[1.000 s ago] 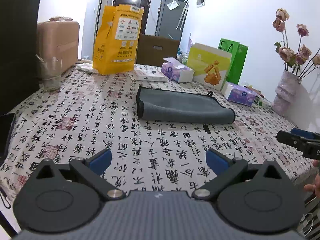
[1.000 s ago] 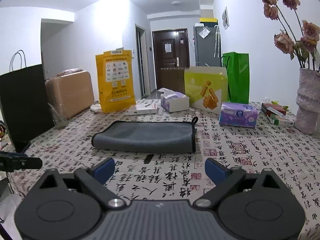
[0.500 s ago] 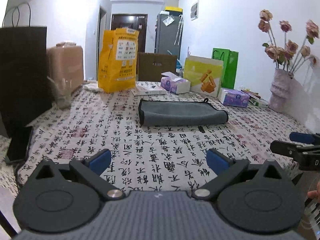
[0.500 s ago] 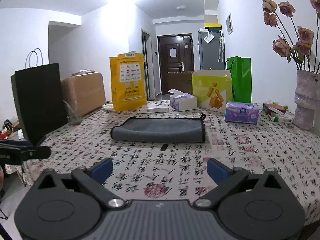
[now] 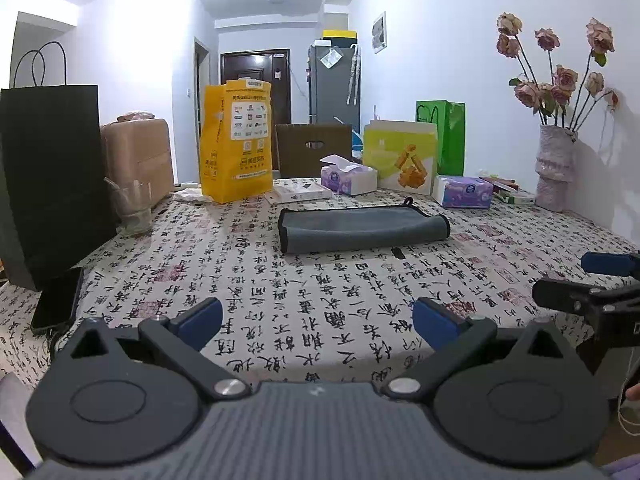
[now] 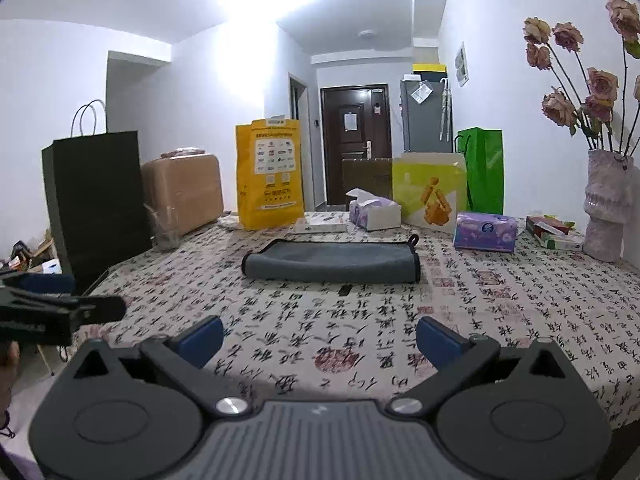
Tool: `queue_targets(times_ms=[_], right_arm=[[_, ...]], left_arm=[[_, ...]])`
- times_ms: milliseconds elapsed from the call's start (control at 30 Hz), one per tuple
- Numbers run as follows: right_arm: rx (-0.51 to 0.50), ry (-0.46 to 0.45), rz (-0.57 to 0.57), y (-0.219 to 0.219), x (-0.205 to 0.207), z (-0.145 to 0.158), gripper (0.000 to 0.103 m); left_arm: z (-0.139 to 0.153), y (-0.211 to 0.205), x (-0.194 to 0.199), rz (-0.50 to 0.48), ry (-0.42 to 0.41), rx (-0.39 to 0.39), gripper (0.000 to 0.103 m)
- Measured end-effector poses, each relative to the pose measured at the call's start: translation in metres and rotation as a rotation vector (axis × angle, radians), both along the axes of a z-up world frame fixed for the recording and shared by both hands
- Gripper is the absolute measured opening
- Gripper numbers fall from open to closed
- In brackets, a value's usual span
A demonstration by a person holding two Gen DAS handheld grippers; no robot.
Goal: Fold towel
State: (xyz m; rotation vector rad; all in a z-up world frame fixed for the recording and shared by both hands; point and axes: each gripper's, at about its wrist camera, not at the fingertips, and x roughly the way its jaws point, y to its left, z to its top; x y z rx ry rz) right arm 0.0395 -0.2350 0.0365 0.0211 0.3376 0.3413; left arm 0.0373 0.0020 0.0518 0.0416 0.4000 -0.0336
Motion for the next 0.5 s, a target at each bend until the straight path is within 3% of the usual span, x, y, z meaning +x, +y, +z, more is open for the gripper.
queue_targets(times_ms=[500], right_arm=[[0.011,0.009,-0.001,0.004,-0.021,-0.007,0.103]], left_arm=[[-0.009,0.001,-0.018,-0.019,-0.033,0.014,0.103]])
